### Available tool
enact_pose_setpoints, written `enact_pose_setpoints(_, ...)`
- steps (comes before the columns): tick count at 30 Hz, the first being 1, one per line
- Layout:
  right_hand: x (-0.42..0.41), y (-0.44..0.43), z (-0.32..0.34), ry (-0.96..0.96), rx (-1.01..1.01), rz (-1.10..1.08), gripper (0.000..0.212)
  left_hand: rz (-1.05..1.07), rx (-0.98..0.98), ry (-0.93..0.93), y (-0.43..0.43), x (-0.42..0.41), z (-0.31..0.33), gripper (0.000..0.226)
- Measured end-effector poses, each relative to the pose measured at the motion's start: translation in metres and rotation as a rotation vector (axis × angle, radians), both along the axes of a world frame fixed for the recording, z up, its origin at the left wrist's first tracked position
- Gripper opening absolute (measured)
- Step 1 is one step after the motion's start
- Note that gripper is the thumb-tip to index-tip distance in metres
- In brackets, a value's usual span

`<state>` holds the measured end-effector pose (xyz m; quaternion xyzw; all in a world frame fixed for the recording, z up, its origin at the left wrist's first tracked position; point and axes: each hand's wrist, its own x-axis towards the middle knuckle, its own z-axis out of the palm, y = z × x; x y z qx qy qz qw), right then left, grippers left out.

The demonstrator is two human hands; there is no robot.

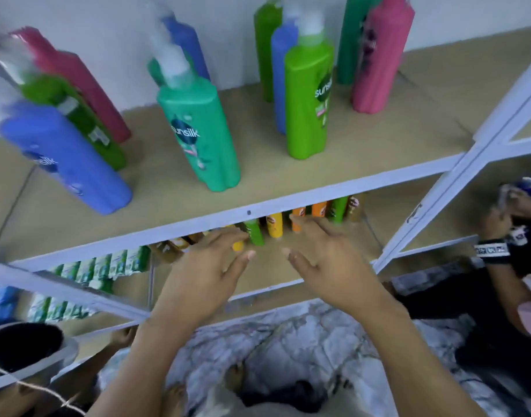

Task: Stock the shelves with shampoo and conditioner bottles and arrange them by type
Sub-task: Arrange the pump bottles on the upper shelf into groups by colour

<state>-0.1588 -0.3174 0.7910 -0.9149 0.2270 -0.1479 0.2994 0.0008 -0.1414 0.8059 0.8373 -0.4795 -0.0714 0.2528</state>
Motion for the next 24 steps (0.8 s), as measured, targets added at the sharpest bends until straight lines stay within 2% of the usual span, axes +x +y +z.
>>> enact_pose_setpoints(4,0.046,-0.005,0.032,-0.111,-0.051,-0.015,0.060,0.171,-0.237,-0.064,0.015,0.036,0.031,0.023)
enact_pose_setpoints(8,0.102,-0.002,0.045,-0.228,-0.004,-0.032,0.063,0.313,-0.294,-0.028,0.020,0.082,0.032,0.030)
enact_pose_setpoints(11,0.144,0.005,0.046,-0.258,0.093,-0.079,0.069,0.306,-0.270,0.008,0.020,0.118,0.022,0.037)
enact_pose_setpoints(13,0.166,0.010,0.043,-0.275,0.202,-0.124,0.065,0.313,-0.287,0.025,0.025,0.134,0.017,0.035)
enact_pose_setpoints(18,0.194,0.022,0.033,-0.333,0.318,-0.254,0.057,0.490,-0.506,0.154,0.053,0.143,0.006,0.010)
enact_pose_setpoints(21,0.197,0.023,0.029,-0.367,0.331,-0.283,0.055,0.673,-0.625,0.149,0.068,0.146,-0.002,0.026)
enact_pose_setpoints(24,0.198,0.019,0.026,-0.384,0.323,-0.282,0.053,0.768,-0.744,0.250,0.072,0.162,-0.001,0.055)
